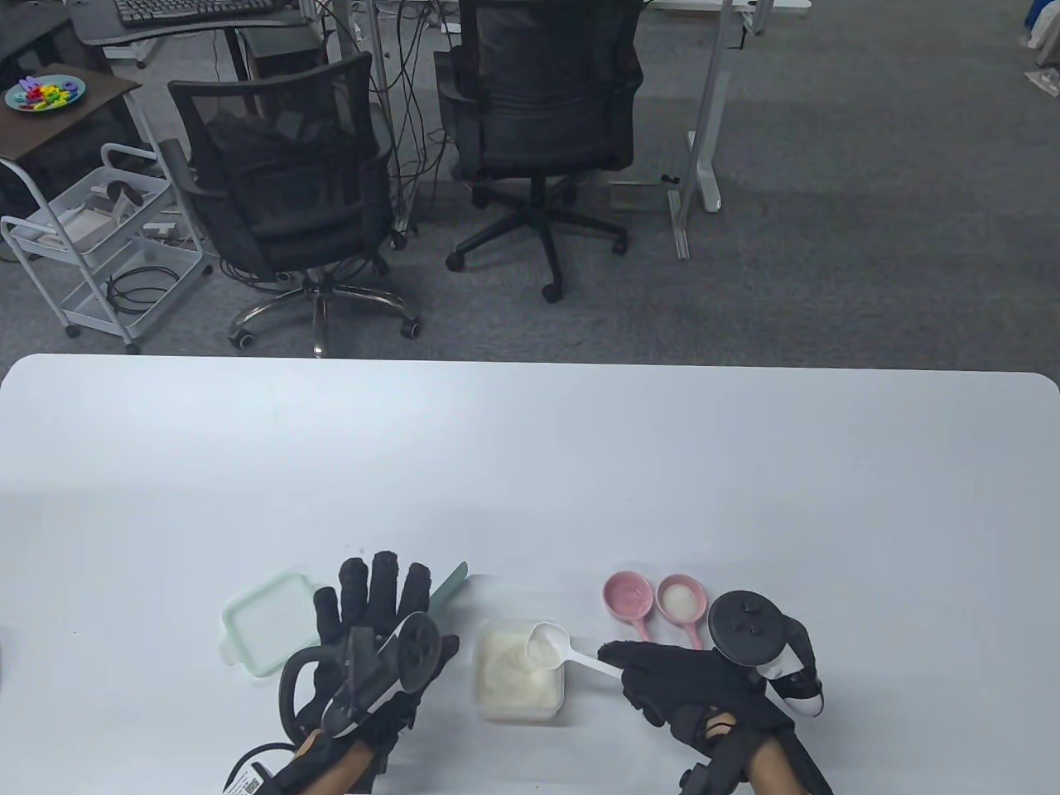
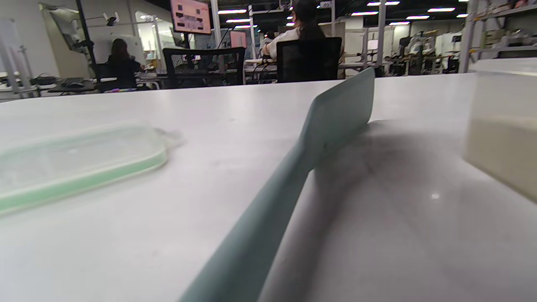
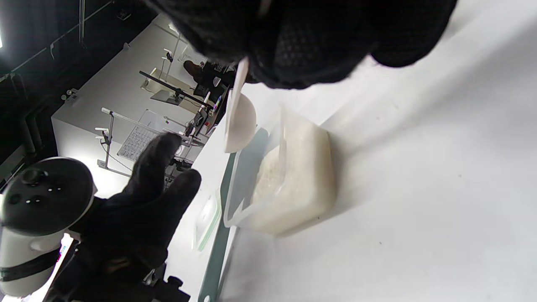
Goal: Scoop white sugar with coffee spoon and level it off using dessert spatula
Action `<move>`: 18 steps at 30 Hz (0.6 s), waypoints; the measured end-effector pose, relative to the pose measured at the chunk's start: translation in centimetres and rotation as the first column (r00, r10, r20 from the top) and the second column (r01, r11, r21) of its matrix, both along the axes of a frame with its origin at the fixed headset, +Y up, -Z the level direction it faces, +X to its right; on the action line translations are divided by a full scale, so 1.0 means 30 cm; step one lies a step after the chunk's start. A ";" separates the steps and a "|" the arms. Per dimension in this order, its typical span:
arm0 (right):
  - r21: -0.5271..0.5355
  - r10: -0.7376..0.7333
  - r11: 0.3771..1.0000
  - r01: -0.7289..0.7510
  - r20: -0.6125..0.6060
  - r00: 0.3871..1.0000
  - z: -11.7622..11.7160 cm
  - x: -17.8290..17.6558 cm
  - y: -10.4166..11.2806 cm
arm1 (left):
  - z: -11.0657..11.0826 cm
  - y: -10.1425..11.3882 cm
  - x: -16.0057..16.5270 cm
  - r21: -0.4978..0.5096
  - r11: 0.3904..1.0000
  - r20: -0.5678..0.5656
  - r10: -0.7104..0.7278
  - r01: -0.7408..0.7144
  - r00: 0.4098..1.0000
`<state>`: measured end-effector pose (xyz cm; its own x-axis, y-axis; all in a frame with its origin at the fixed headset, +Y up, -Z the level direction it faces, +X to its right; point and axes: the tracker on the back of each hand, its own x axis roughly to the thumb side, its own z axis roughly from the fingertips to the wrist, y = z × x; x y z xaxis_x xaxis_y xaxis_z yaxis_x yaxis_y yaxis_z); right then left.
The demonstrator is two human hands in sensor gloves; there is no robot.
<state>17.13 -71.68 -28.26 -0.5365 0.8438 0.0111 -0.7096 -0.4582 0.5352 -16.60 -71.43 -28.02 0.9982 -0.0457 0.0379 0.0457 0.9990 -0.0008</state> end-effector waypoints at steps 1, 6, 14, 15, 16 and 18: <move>-0.001 0.004 1.000 -0.004 -0.005 1.000 -0.001 -0.002 -0.002 | 0.002 0.000 0.004 0.002 1.000 0.004 -0.001 0.001 1.000; 0.005 -0.055 0.998 0.055 0.043 0.998 -0.009 0.037 0.008 | 0.002 -0.017 0.011 -0.041 0.999 0.026 -0.022 0.023 0.999; 0.013 -0.118 0.992 0.122 0.357 0.926 -0.030 0.254 0.014 | 0.000 -0.019 0.002 -0.059 0.998 0.023 -0.012 0.013 1.000; 0.010 -0.103 0.994 0.107 0.395 0.913 -0.029 0.281 0.014 | -0.001 -0.020 0.001 -0.060 0.998 0.023 -0.011 0.012 1.000; -0.001 -0.080 0.996 0.089 0.431 0.899 -0.027 0.309 0.012 | -0.001 -0.020 -0.001 -0.061 0.998 0.021 -0.009 0.010 1.000; -0.032 -0.068 0.995 0.092 0.454 0.888 -0.026 0.347 0.002 | -0.002 -0.021 -0.002 -0.070 0.997 0.018 -0.010 0.011 1.000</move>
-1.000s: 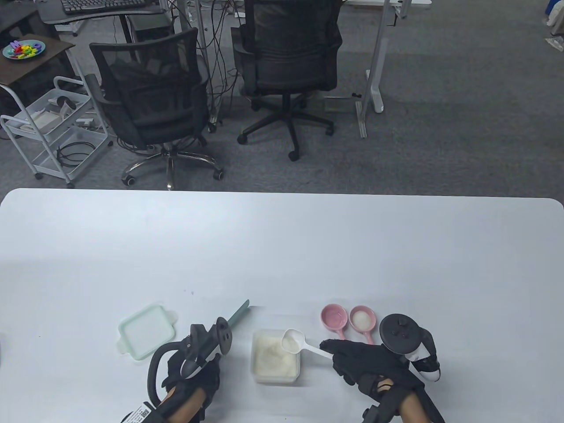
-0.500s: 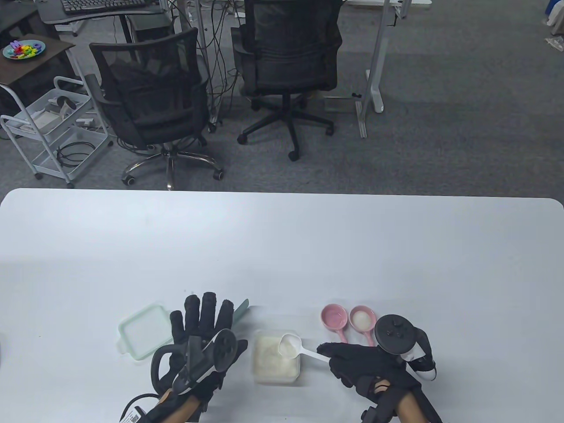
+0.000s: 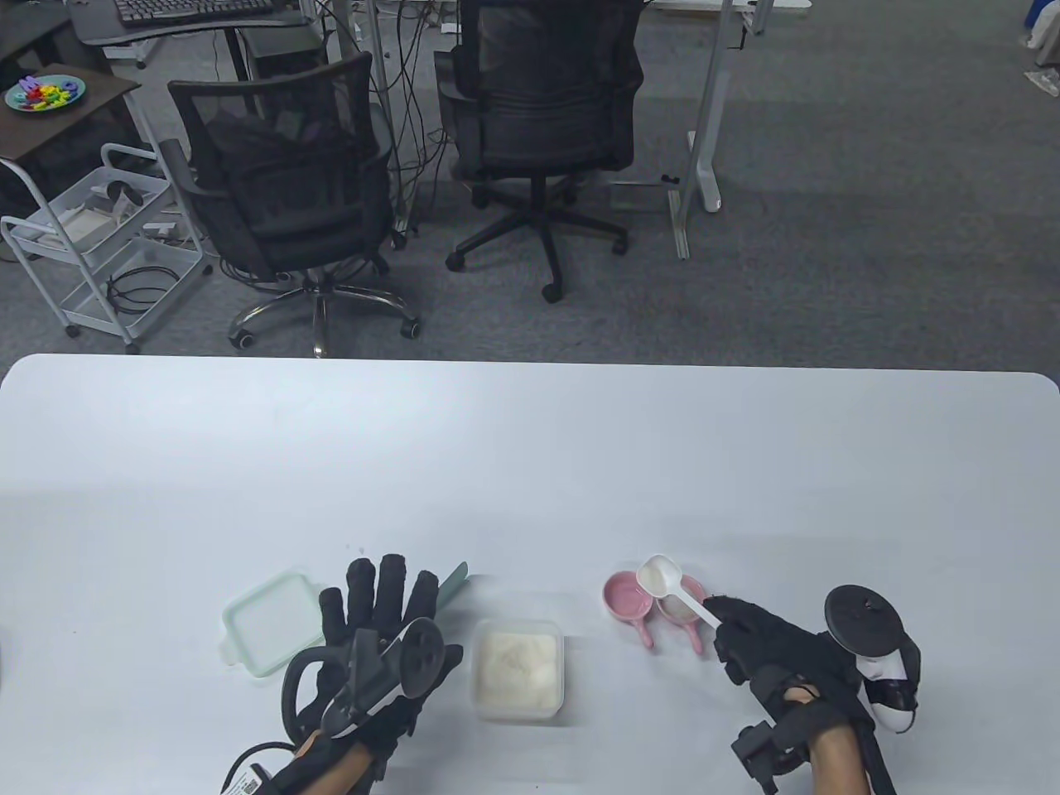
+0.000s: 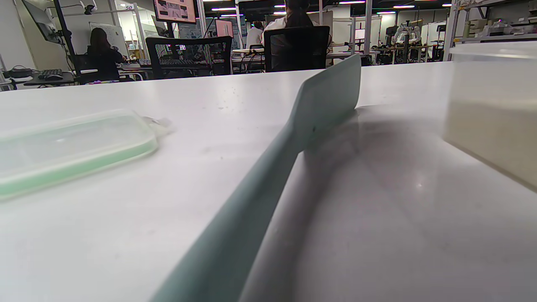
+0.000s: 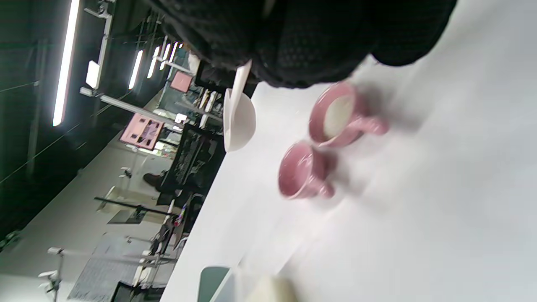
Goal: Scoop white sugar with coffee spoon and level it off using dessert spatula
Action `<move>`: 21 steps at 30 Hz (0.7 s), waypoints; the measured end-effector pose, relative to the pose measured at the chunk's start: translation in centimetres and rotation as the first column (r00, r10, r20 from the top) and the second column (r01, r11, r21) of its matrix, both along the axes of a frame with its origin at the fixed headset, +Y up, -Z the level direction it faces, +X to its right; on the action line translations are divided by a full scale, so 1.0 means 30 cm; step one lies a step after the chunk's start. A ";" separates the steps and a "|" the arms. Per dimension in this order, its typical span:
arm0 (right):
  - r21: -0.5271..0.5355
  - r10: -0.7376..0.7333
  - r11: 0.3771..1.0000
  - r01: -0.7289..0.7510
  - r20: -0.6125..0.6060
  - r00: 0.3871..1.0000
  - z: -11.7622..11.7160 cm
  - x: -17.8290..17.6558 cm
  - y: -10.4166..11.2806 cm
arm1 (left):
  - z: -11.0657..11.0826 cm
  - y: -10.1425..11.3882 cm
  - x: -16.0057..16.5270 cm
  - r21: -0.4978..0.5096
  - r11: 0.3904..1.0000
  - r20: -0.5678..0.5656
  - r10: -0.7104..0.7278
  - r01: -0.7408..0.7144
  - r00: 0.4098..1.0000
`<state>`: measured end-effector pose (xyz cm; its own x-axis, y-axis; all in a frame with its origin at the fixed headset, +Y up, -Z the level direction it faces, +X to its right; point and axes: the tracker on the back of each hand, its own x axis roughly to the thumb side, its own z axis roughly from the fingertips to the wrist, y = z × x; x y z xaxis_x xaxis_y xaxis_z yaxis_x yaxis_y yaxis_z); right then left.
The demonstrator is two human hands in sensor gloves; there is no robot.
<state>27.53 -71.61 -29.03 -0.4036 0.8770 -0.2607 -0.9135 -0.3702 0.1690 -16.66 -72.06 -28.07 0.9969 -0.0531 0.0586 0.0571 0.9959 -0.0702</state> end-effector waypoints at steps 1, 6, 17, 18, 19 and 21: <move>-0.013 0.003 1.000 -0.002 0.018 1.000 0.001 0.017 -0.004 | 0.000 0.000 -0.001 -0.011 1.000 -0.003 -0.003 0.003 1.000; -0.072 0.155 0.986 -0.148 0.100 0.983 0.002 0.050 -0.020 | 0.001 0.002 -0.002 -0.019 1.000 -0.009 -0.006 0.006 1.000; -0.104 0.254 0.964 -0.243 0.109 0.961 -0.006 0.028 -0.035 | 0.000 -0.002 0.001 -0.035 0.999 -0.004 -0.004 0.004 1.000; -0.102 0.273 0.960 -0.262 0.107 0.956 -0.008 0.026 -0.035 | 0.000 -0.002 0.002 -0.037 0.999 -0.004 -0.005 0.005 1.000; -0.106 0.273 0.959 -0.262 0.106 0.956 -0.008 0.025 -0.036 | 0.001 -0.002 0.002 -0.037 0.999 -0.004 -0.005 0.005 1.000; -0.103 0.265 0.962 -0.255 0.110 0.958 -0.007 0.024 -0.034 | 0.001 -0.002 0.002 -0.037 0.999 -0.004 -0.005 0.005 1.000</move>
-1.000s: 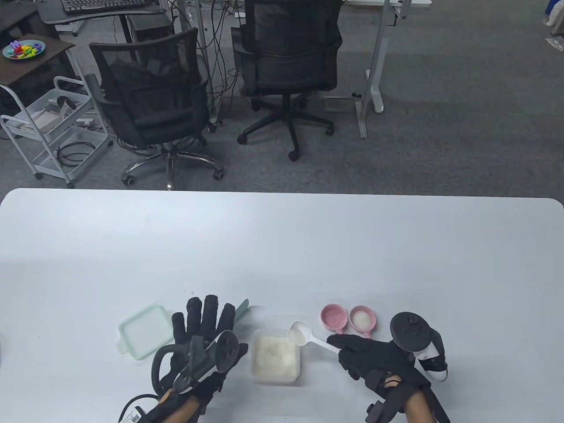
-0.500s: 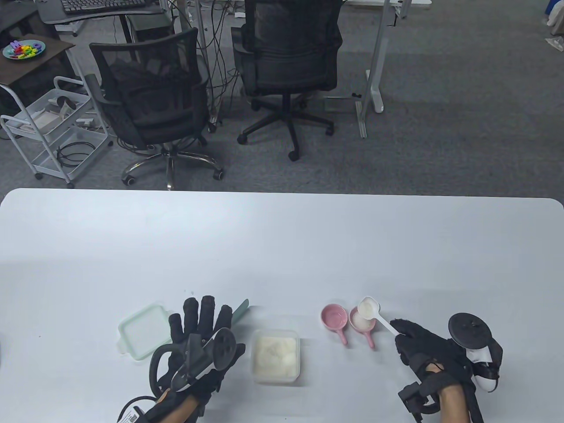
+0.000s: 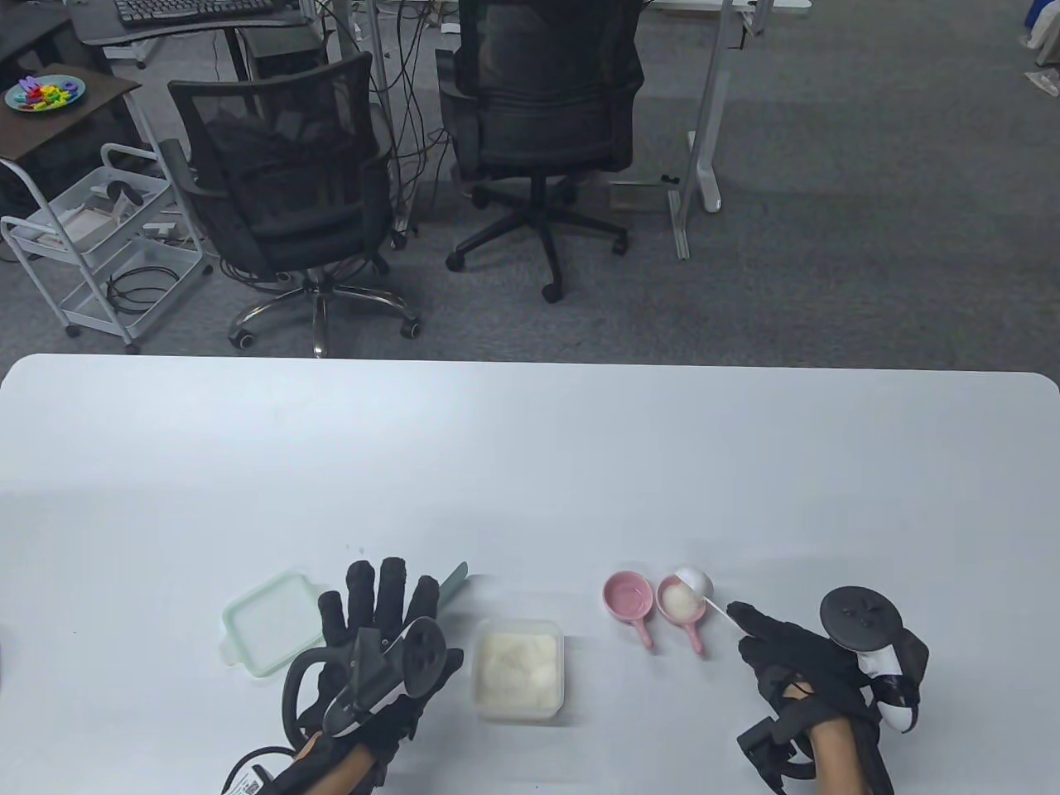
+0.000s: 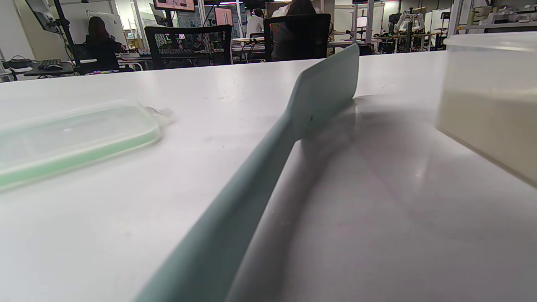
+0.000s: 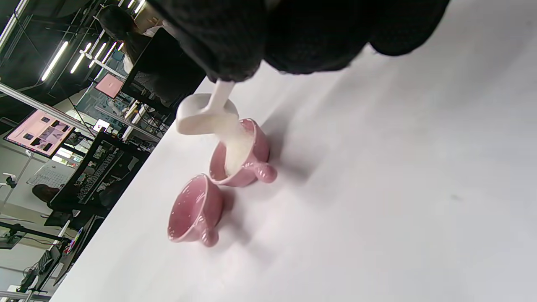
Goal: Scoop white sugar with coffee spoon and level it off using dessert spatula
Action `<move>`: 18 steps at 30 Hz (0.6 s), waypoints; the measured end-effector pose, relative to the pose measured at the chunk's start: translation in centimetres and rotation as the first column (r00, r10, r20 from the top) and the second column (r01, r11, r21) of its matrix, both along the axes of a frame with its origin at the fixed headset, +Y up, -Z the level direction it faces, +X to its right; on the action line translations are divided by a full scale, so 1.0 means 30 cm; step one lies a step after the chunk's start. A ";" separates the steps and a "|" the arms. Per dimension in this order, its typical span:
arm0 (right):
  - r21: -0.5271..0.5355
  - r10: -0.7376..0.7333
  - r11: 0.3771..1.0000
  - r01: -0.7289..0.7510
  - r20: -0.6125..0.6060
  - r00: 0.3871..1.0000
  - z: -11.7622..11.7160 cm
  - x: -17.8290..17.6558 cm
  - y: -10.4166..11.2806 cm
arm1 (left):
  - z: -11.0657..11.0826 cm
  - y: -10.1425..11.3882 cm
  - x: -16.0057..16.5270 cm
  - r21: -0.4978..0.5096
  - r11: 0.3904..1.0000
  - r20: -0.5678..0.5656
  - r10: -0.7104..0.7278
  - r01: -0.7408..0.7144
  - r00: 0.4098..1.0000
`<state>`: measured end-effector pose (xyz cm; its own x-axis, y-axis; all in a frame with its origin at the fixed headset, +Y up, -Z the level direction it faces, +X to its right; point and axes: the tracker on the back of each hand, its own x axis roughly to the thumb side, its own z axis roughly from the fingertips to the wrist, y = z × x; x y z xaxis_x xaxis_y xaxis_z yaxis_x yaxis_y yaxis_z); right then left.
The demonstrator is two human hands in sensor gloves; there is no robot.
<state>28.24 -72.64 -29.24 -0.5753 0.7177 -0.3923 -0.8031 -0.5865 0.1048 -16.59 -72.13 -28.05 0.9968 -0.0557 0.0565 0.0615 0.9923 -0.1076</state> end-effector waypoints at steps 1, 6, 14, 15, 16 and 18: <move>0.005 -0.007 1.000 0.007 -0.008 1.000 0.000 -0.001 0.003 | 0.000 0.000 0.000 0.000 1.000 -0.001 -0.001 0.001 1.000; 0.032 -0.041 0.999 0.042 -0.018 0.999 0.004 0.000 0.011 | 0.000 0.000 0.000 0.001 1.000 -0.001 0.001 -0.001 1.000; 0.101 -0.286 0.946 0.309 -0.191 0.939 0.006 -0.088 0.033 | -0.003 0.003 -0.006 0.011 0.999 0.006 0.045 -0.045 0.999; 0.102 -0.289 0.944 0.314 -0.206 0.935 0.007 -0.099 0.037 | -0.003 0.002 -0.007 0.012 0.999 0.008 0.049 -0.049 0.999; 0.104 -0.286 0.944 0.314 -0.223 0.932 0.009 -0.110 0.041 | -0.003 0.002 -0.007 0.015 0.998 0.014 0.060 -0.060 0.998; 0.111 -0.264 0.949 0.296 -0.238 0.935 0.010 -0.126 0.048 | -0.004 -0.001 -0.007 0.017 0.995 0.042 0.101 -0.102 0.994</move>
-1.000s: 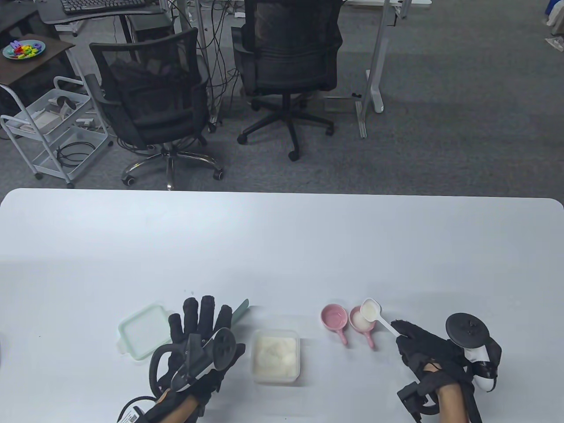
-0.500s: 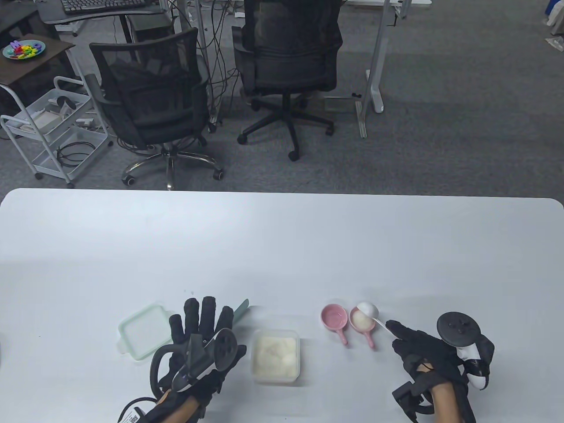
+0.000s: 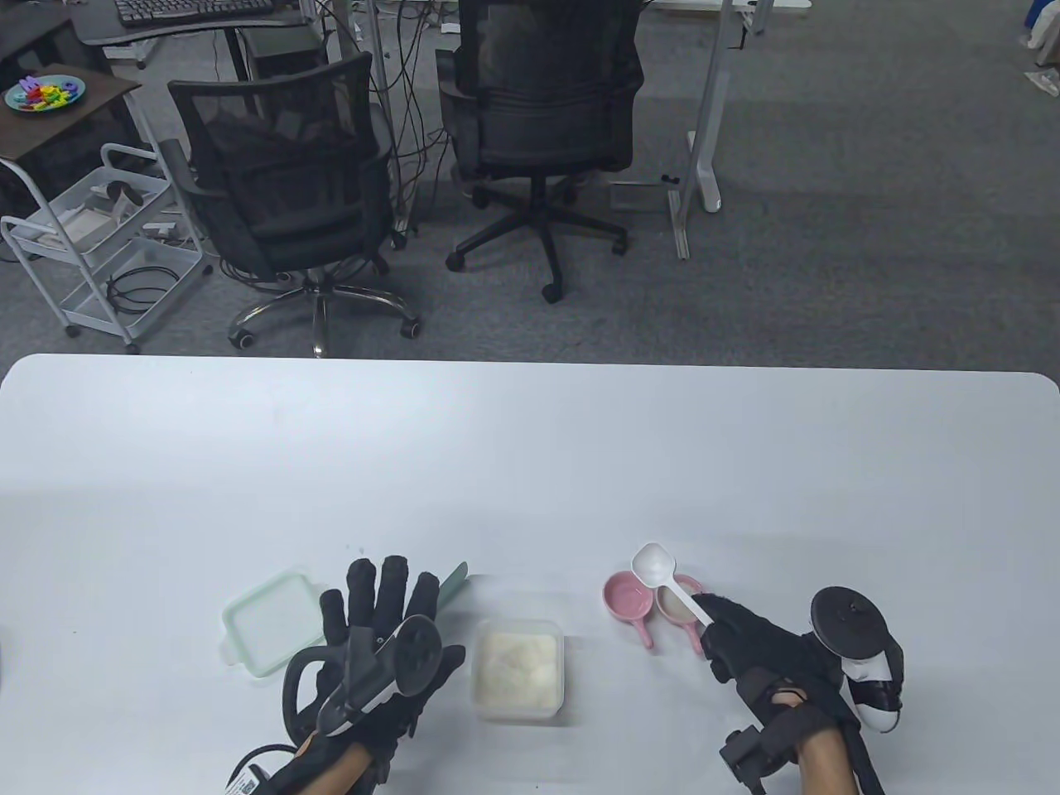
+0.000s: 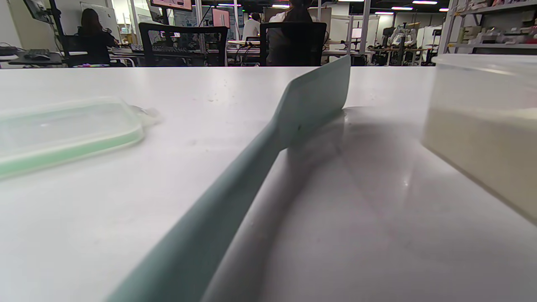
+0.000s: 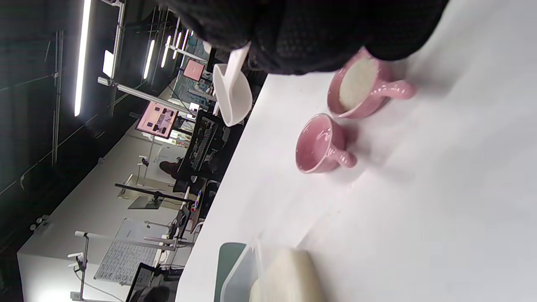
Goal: Scoop white sugar with coffee spoon and level it off using dessert spatula
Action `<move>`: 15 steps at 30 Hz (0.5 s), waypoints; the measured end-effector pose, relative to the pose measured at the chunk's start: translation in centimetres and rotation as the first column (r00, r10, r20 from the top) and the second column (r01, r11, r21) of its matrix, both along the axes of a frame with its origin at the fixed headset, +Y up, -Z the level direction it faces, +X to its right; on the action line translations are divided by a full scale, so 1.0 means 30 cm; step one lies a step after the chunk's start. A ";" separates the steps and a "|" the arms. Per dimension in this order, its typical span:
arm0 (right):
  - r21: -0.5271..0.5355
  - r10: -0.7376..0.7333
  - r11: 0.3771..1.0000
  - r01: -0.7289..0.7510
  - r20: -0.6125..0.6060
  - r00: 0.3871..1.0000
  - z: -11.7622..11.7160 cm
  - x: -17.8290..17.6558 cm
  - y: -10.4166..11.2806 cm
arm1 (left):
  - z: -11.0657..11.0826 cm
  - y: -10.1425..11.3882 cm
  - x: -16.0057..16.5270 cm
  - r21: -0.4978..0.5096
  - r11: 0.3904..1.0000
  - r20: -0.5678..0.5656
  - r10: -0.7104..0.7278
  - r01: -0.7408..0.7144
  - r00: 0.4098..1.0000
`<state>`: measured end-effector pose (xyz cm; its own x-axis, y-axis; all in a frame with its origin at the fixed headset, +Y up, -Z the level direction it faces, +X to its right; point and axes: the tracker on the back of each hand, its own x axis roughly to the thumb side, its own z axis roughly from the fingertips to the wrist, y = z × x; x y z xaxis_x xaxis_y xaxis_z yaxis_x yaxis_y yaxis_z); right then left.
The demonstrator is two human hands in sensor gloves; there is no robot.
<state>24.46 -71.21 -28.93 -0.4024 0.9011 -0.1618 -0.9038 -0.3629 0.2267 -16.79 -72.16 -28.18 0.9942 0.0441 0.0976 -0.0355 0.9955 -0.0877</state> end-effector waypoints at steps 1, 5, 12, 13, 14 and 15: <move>0.010 0.025 1.000 -0.025 -0.003 1.000 0.000 -0.009 0.003 | -0.001 -0.004 0.003 -0.005 0.999 0.034 0.042 -0.042 0.999; 0.059 0.089 0.994 -0.086 -0.043 0.995 0.003 -0.054 0.019 | 0.007 -0.019 0.034 -0.045 0.988 0.129 0.152 -0.147 0.980; 0.163 0.223 0.966 -0.201 -0.131 0.966 0.037 -0.187 0.055 | 0.008 -0.076 0.110 -0.183 0.978 0.215 0.136 -0.097 0.967; 0.188 0.270 0.952 -0.241 -0.149 0.951 0.047 -0.218 0.061 | 0.006 -0.084 0.119 -0.194 0.977 0.225 0.128 -0.085 0.966; 0.212 0.314 0.937 -0.278 -0.159 0.936 0.056 -0.240 0.063 | 0.005 -0.087 0.124 -0.201 0.977 0.228 0.122 -0.076 0.966; 0.266 0.399 0.900 -0.346 -0.179 0.899 0.069 -0.278 0.068 | 0.003 -0.091 0.129 -0.207 0.976 0.229 0.118 -0.070 0.966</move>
